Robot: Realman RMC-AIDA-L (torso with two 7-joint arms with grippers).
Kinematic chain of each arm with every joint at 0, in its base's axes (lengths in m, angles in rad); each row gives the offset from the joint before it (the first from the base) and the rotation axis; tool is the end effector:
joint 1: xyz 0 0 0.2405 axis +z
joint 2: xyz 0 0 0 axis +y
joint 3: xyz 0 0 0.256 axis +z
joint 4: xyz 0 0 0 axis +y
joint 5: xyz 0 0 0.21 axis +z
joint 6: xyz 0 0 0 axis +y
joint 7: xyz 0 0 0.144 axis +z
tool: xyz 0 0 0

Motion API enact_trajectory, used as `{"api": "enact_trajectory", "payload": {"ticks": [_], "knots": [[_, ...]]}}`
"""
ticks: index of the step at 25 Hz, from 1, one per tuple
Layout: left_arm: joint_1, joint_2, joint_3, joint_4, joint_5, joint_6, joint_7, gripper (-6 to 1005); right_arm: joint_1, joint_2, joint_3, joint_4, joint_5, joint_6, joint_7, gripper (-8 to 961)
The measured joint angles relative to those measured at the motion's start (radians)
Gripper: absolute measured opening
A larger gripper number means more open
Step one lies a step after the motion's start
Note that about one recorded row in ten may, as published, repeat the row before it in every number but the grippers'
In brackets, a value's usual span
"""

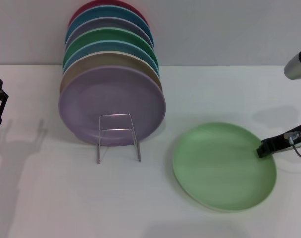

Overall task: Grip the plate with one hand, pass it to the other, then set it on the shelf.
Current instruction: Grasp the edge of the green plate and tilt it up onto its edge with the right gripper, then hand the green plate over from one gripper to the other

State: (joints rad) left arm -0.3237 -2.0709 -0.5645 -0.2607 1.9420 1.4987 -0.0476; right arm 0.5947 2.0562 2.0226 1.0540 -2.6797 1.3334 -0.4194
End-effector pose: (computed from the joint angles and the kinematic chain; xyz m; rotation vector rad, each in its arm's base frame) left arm -0.3162 0.2858 0.0055 -1.3988 -0.3873 -0.8667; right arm 0.2684 0.3774 0.0224 -2.1497 1.4559 -0.3035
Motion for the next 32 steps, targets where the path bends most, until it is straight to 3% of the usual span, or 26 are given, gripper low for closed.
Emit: {"api": "enact_trajectory", "payload": {"ticks": [7, 18, 24, 32], "knots": [[-0.001, 0.0, 0.0, -0.001, 0.0, 0.004, 0.0, 802, -0.001, 0.002, 0.002, 0.023, 0.002, -0.016, -0.027, 67], [0.004, 0.0, 0.0, -0.009, 0.0, 0.024, 0.0, 802, -0.084, 0.018, 0.01, 0.265, 0.053, -0.059, -0.123, 30], [0.008, 0.0, 0.0, -0.011, 0.001, 0.042, 0.0, 802, -0.138, 0.019, 0.003, 0.358, 0.058, -0.145, -0.181, 16], [0.012, -0.001, 0.0, -0.011, 0.003, 0.06, 0.0, 802, -0.194, 0.024, -0.03, 0.37, 0.097, -0.3, -0.285, 17]]}}
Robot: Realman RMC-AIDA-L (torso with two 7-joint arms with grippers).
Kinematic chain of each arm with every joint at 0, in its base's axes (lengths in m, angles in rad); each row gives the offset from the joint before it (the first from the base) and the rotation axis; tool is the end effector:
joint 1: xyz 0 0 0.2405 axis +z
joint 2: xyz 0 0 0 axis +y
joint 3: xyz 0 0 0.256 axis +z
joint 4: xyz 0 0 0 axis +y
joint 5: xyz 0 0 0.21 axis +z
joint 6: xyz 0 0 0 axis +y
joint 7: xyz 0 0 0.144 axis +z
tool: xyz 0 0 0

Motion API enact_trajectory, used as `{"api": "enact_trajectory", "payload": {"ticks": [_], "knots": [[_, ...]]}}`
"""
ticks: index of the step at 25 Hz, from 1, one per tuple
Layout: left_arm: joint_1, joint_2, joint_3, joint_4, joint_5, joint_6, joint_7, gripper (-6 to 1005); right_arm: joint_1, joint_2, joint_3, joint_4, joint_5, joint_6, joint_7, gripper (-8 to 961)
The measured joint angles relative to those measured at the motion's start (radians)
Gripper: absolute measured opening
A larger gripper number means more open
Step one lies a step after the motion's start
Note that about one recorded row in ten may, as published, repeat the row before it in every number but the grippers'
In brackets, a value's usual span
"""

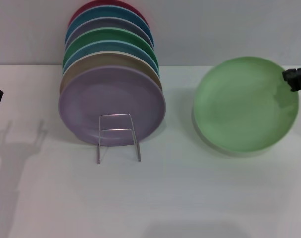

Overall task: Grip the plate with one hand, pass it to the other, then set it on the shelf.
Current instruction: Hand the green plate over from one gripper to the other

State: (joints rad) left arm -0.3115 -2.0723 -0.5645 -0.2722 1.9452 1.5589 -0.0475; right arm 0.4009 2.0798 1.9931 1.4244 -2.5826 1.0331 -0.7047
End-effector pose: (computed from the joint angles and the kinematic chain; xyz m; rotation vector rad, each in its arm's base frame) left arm -0.3109 0.2796 0.0093 -1.3691 -0.3526 -0.9107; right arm 0.2395 0.3937 0.0878 -2.0676 0.8169 -0.0284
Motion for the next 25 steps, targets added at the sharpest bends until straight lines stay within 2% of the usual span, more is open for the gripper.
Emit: {"api": "enact_trajectory", "payload": {"ticks": [9, 19, 25], "knots": [[0.002, -0.002, 0.001, -0.001, 0.002, 0.01, 0.0, 802, -0.084, 0.002, -0.095, 0.004, 0.128, -0.244, -0.145, 17], [0.009, -0.002, 0.006, -0.001, 0.003, 0.015, 0.0, 802, -0.153, 0.003, -0.193, -0.071, 0.318, -0.522, -0.358, 16], [0.017, -0.002, 0.008, -0.001, 0.003, 0.031, 0.0, 802, -0.167, 0.004, -0.221, -0.12, 0.44, -0.605, -0.494, 16]]}}
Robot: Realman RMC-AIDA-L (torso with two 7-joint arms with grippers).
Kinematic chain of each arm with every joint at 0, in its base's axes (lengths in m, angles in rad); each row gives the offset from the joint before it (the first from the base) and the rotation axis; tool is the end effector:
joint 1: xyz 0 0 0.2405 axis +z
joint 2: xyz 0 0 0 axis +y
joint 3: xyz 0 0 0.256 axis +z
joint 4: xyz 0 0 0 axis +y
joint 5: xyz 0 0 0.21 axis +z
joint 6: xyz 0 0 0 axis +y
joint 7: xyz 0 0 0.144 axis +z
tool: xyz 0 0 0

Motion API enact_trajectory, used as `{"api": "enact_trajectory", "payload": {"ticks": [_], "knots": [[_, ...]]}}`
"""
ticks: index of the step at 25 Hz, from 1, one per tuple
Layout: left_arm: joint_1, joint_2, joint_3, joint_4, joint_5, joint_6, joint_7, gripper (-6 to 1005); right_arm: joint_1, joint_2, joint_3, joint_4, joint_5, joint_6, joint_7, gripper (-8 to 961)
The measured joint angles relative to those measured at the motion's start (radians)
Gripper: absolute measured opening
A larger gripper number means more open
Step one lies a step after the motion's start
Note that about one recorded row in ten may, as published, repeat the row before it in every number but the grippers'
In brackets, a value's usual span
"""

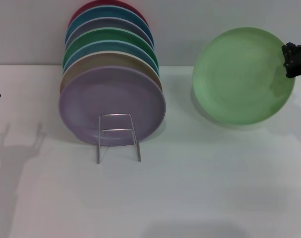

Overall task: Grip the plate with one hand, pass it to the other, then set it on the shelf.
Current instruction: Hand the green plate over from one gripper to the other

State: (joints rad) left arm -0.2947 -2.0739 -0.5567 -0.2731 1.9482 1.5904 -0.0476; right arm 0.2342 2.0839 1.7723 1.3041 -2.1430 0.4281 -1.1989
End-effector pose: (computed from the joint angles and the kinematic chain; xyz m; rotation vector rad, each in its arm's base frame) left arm -0.3112 0.2723 0.0102 -1.3603 -0.3388 -0.9219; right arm 0.2515 0.3931 0.0684 -1.9132 0.4401 0.1554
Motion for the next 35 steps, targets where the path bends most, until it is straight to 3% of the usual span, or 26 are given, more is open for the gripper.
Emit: {"api": "enact_trajectory", "payload": {"ticks": [11, 25, 35], "knots": [[0.003, 0.0, 0.002, -0.003, 0.002, 0.006, -0.001, 802, 0.0, -0.002, -0.05, -0.089, 0.303, -0.118, -0.317, 17], [0.009, 0.002, 0.001, -0.011, 0.001, 0.021, -0.002, 802, -0.008, -0.003, -0.205, -0.076, 0.313, -0.274, -0.39, 16], [0.014, 0.002, 0.002, -0.011, 0.001, 0.03, -0.002, 801, -0.013, -0.005, -0.218, -0.058, 0.313, -0.299, -0.429, 17]]}}
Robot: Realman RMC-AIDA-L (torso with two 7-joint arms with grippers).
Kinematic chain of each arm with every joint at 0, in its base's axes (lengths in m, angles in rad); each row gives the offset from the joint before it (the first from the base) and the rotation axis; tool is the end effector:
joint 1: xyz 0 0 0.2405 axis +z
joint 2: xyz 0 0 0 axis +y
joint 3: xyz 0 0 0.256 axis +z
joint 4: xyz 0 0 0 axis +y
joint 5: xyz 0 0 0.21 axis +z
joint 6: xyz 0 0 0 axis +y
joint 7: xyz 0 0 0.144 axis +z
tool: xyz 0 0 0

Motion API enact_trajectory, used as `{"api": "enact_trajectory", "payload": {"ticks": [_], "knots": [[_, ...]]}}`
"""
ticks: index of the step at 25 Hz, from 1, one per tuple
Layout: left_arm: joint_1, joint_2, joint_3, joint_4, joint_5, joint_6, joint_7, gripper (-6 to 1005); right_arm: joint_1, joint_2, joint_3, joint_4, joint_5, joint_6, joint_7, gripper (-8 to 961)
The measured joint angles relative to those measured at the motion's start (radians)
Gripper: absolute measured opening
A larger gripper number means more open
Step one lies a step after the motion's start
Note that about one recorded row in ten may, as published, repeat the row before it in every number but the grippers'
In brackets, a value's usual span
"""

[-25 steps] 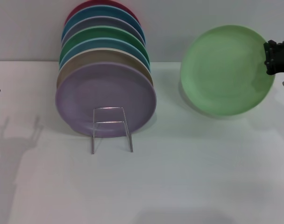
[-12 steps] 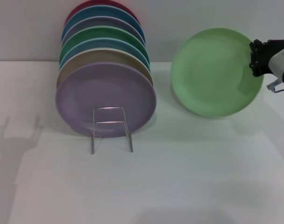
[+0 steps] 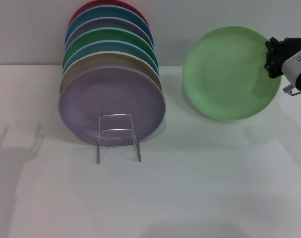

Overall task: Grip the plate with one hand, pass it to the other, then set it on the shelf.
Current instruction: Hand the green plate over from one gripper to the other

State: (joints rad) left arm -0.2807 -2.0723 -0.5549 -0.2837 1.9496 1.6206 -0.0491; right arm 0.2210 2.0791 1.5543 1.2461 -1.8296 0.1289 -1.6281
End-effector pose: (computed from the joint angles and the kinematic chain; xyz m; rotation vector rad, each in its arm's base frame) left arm -0.3102 0.2668 0.0123 -1.3431 -0.3272 -0.9418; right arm 0.2340 0.3934 0.0385 -1.8580 0.1868 0.0999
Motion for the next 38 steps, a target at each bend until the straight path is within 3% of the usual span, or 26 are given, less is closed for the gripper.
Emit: {"api": "enact_trajectory", "payload": {"ticks": [9, 19, 31, 38], "knots": [[0.0, 0.0, 0.001, -0.002, 0.0, 0.001, 0.0, 801, -0.046, 0.0, -0.077, 0.075, -0.053, -0.105, -0.038, 17], [-0.001, 0.0, 0.001, -0.013, 0.0, 0.002, -0.002, 801, -0.067, -0.002, -0.235, 0.059, -0.237, -0.359, -0.041, 16], [0.0, 0.001, 0.002, -0.015, 0.002, 0.004, -0.002, 801, -0.063, -0.005, -0.385, -0.061, -0.324, -0.666, 0.01, 16], [-0.001, 0.002, 0.003, -0.024, 0.002, 0.006, -0.002, 801, -0.019, -0.004, -0.458, -0.182, -0.417, -0.862, 0.213, 17]]}}
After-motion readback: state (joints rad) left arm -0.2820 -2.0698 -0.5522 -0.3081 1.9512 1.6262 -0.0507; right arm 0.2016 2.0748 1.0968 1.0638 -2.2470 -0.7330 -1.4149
